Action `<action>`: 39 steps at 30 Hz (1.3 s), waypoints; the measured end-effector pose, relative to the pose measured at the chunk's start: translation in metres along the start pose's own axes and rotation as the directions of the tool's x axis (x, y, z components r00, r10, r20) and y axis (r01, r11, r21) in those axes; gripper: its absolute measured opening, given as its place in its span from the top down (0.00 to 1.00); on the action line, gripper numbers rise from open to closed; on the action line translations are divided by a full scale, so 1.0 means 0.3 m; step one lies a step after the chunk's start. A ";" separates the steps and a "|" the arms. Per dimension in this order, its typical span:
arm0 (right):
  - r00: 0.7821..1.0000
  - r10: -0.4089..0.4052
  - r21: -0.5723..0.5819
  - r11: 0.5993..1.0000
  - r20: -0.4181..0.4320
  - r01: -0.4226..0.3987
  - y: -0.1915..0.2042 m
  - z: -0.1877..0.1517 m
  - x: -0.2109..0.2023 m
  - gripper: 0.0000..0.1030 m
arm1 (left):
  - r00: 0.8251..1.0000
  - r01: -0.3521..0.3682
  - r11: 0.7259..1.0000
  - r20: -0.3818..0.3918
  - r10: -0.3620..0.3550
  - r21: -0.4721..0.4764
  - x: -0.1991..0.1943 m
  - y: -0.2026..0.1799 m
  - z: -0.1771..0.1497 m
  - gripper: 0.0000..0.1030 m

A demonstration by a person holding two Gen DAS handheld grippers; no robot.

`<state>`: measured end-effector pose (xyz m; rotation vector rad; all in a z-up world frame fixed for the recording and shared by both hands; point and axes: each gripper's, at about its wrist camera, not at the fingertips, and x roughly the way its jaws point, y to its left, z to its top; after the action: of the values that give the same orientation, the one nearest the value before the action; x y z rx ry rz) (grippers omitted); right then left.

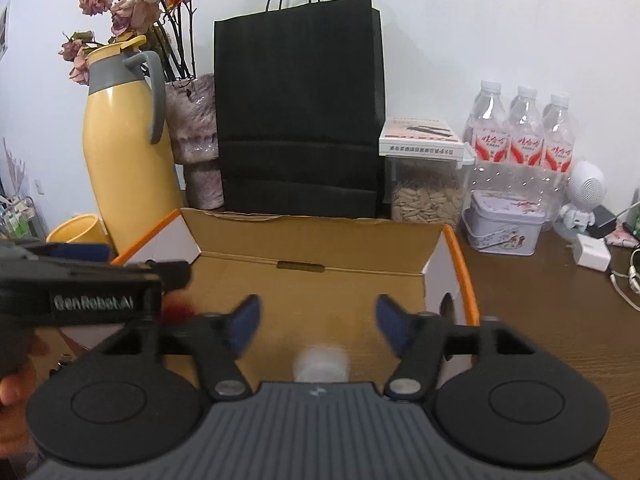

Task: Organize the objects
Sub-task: 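Carry rose and white lid into the cardboard box and open both grippers, then withdraw both grippers from the box back toward the pile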

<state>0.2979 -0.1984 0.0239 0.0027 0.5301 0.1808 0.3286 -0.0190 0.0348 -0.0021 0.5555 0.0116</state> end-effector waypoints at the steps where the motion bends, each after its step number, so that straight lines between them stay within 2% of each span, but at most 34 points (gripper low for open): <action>1: 1.000 -0.003 -0.003 1.000 0.003 0.003 -0.001 0.000 -0.004 0.03 | 1.000 0.004 1.000 0.001 -0.004 -0.008 0.000 0.006 0.002 0.03; 3: 1.000 -0.002 -0.009 1.000 0.021 0.002 0.000 0.000 -0.016 0.00 | 1.000 0.023 0.999 0.007 -0.023 -0.028 -0.002 0.018 0.004 0.02; 8: 0.997 -0.004 0.020 1.000 0.083 0.002 -0.015 0.015 -0.043 0.00 | 0.999 0.027 0.999 0.044 -0.026 -0.038 -0.022 0.021 0.009 0.01; 15: 0.984 -0.019 0.019 1.000 0.179 0.016 -0.020 0.040 -0.074 0.00 | 0.994 -0.014 1.000 0.112 0.017 -0.027 -0.054 0.011 0.021 0.00; 24: 0.988 -0.057 -0.039 0.997 0.146 0.063 0.017 -0.003 -0.100 0.00 | 0.997 -0.013 0.997 0.079 0.019 -0.070 -0.120 0.039 -0.003 0.00; 33: 0.987 -0.011 -0.052 0.998 0.162 0.020 0.051 -0.086 -0.288 0.00 | 0.997 -0.004 0.996 0.080 0.011 -0.087 -0.291 0.072 -0.061 0.00; 39: 0.992 -0.008 -0.067 0.998 0.129 0.017 0.046 -0.162 -0.415 0.00 | 0.998 0.011 0.996 0.069 -0.005 -0.084 -0.394 0.109 -0.128 0.00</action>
<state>0.1656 -0.2083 0.0454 -0.0550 0.3945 0.1853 0.2077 0.0122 0.0646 -0.0861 0.4861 0.0271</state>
